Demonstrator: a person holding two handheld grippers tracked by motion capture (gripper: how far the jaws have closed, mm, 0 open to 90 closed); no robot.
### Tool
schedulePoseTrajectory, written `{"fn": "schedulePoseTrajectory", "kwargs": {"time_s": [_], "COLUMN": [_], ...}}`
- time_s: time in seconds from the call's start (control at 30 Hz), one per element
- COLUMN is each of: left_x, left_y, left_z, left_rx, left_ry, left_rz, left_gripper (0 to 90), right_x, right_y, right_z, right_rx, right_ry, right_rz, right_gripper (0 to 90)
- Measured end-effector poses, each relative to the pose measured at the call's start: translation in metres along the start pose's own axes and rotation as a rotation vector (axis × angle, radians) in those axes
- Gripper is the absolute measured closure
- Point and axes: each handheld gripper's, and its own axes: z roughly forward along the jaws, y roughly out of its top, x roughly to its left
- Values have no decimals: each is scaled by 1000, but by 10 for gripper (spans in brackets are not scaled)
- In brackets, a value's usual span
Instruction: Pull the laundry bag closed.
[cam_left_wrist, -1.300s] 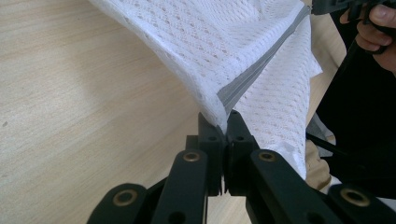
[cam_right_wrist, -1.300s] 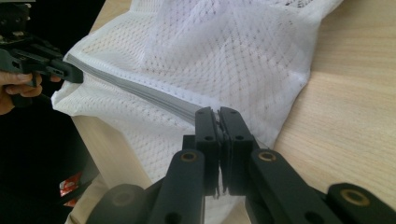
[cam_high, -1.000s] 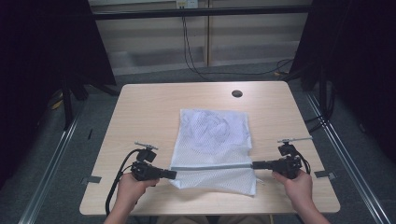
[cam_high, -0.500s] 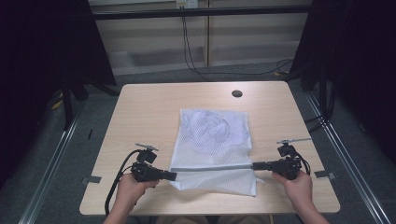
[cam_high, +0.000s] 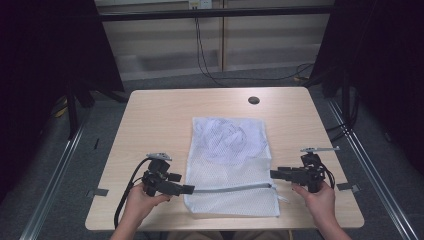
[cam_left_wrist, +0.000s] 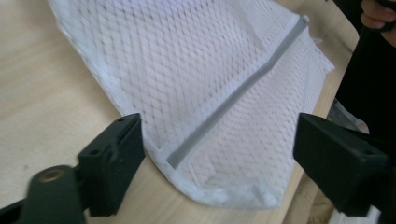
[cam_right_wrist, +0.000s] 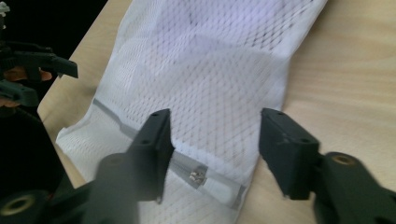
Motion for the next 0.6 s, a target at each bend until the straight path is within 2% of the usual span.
{"fn": "schedulePoseTrajectory", "kwargs": {"time_s": [0.13, 0.2, 0.27, 0.37, 0.47, 0.6], "left_x": [2, 3, 4, 5, 8, 12], "left_y": [1, 2, 2, 2, 1, 0], "left_z": [-5, -7, -8, -8, -8, -10], "left_rx": [-40, -53, -54, -44, -36, -66], "left_ry": [86, 110, 143, 156, 196, 216], "left_rz": [28, 40, 47, 63, 84, 73], "left_gripper": [36, 31, 33, 37, 40, 38], "right_x": [-3, -3, -2, -1, -2, -5], "right_y": [2, 2, 2, 1, 1, 1], "right_z": [-6, -8, -9, -10, -11, -14], "right_rx": [-50, -60, -68, -73, -75, -84], "right_ry": [-31, -44, -76, -104, -138, -160], "right_rz": [-24, -23, -49, -81, -103, -113], "right_gripper": [278, 240, 208, 181, 163, 142]}}
